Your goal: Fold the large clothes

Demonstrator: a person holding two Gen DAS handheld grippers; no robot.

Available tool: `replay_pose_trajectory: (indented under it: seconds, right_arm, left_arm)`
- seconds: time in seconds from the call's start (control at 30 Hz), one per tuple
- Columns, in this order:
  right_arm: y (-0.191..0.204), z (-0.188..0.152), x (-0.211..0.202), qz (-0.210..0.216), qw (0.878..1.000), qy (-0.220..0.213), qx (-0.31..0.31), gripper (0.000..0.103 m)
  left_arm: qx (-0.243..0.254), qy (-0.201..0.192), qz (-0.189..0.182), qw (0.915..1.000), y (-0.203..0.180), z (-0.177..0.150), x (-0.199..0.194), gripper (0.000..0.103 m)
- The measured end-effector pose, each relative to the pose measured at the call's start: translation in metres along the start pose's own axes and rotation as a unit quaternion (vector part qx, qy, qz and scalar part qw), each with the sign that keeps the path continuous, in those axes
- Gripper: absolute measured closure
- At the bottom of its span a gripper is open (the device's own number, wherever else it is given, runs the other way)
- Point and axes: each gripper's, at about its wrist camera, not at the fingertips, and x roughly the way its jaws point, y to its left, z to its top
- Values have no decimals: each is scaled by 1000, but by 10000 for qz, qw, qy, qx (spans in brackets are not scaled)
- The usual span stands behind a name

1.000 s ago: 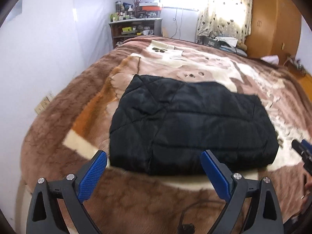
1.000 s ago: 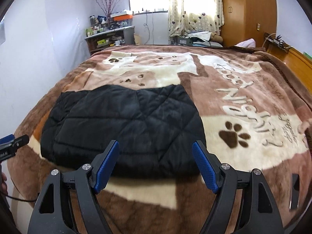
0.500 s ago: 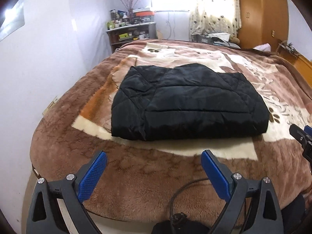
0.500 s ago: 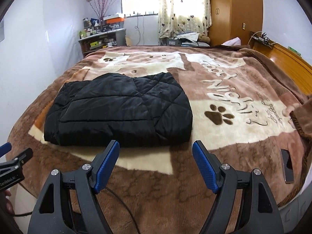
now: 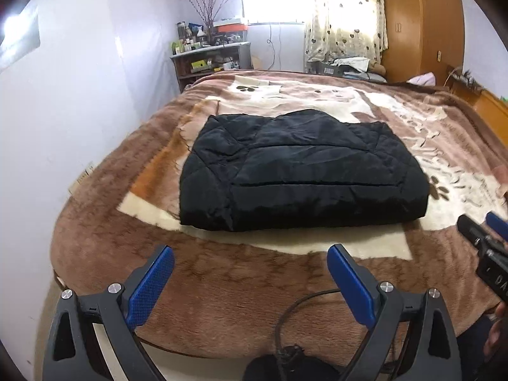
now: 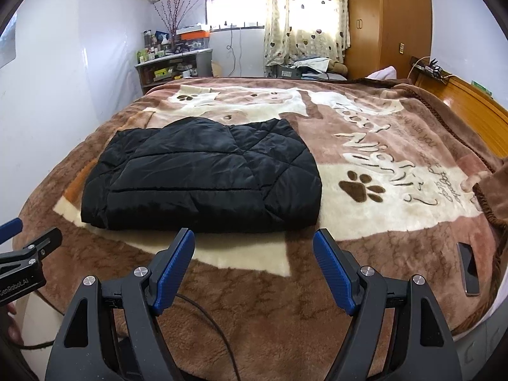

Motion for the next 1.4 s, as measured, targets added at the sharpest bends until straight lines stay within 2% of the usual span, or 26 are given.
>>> replay_pose_trajectory:
  seconds: [0.17, 0.4, 0.57, 0.77, 1.4]
  right_arm:
    - [2, -2, -1, 16, 10000, 32, 9, 26]
    - [1, -1, -4, 48, 10000, 1, 14, 26]
    - [3, -2, -5, 88, 10000, -2, -23, 26]
    - [4, -3, -6, 91, 10000, -4, -32, 26]
    - [6, -4, -6, 105, 9999, -2, -77, 26]
  left_arm:
    - [-137, 63, -290, 9995, -1, 0, -2, 5]
    - [-111, 7, -258, 9996, -6, -1, -8, 5]
    - [-252, 51, -425, 9988, -3, -2, -7, 5]
    - [-260, 26, -289, 9992, -1, -3, -9, 5]
    - [-277, 26, -241, 9993, 2, -4, -10, 5]
